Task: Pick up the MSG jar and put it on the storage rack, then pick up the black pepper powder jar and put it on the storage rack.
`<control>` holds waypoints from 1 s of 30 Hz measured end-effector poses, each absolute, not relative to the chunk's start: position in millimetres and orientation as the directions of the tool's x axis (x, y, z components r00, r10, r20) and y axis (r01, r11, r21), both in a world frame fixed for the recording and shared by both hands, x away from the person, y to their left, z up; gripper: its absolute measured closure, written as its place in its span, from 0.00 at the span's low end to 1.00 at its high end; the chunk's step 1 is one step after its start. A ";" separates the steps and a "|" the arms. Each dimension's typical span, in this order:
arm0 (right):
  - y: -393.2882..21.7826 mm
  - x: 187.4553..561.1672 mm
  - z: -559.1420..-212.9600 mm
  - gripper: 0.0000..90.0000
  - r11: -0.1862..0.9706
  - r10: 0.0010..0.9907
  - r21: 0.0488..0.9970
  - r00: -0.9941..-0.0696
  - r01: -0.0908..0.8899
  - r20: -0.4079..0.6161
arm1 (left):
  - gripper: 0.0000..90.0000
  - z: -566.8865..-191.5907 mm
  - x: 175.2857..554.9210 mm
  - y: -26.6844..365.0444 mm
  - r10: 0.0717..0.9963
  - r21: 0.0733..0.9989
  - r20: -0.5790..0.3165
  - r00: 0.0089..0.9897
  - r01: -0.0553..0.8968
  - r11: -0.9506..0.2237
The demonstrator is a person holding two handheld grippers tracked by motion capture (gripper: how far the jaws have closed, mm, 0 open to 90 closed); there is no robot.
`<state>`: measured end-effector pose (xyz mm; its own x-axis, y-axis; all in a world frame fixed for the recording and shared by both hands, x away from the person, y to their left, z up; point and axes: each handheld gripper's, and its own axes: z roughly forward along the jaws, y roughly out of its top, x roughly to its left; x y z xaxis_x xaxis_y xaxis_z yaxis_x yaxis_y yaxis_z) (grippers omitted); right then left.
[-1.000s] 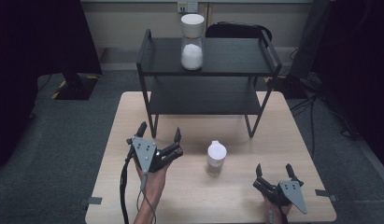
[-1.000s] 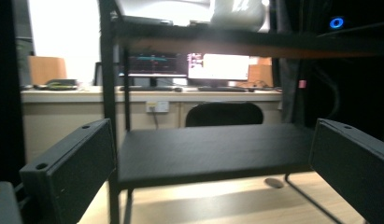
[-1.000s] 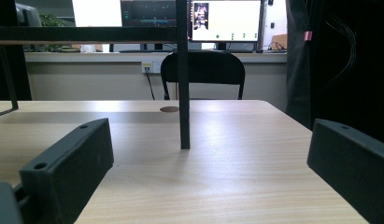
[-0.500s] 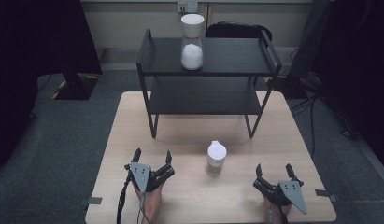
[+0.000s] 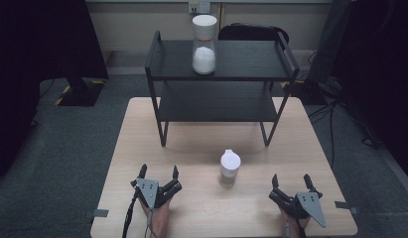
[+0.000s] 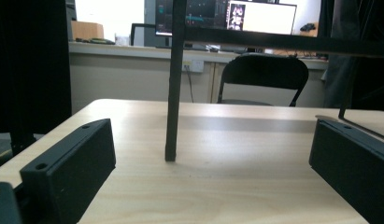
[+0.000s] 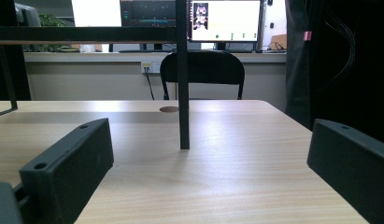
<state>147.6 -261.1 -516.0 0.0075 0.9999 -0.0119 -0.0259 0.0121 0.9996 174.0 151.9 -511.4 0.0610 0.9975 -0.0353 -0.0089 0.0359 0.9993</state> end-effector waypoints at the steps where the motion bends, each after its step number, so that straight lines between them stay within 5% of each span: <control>1: -260.8 147.6 -516.0 0.00 0.012 1.000 1.000 0.009 -0.026 -0.012 | 0.00 -512.6 174.2 152.5 0.997 0.999 -0.034 0.065 -0.006 0.035; 30: -258.9 147.5 -516.2 0.00 0.012 1.000 1.000 0.021 -0.027 -0.011 | 0.00 -517.3 171.6 139.1 1.000 1.000 -0.002 0.011 -0.021 0.002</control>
<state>147.5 -258.9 -516.2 0.0210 0.9997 -0.0113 -0.0265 0.0118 0.9996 171.6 139.1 -517.3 0.0109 0.9999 -0.0021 -0.0212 0.0023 0.9998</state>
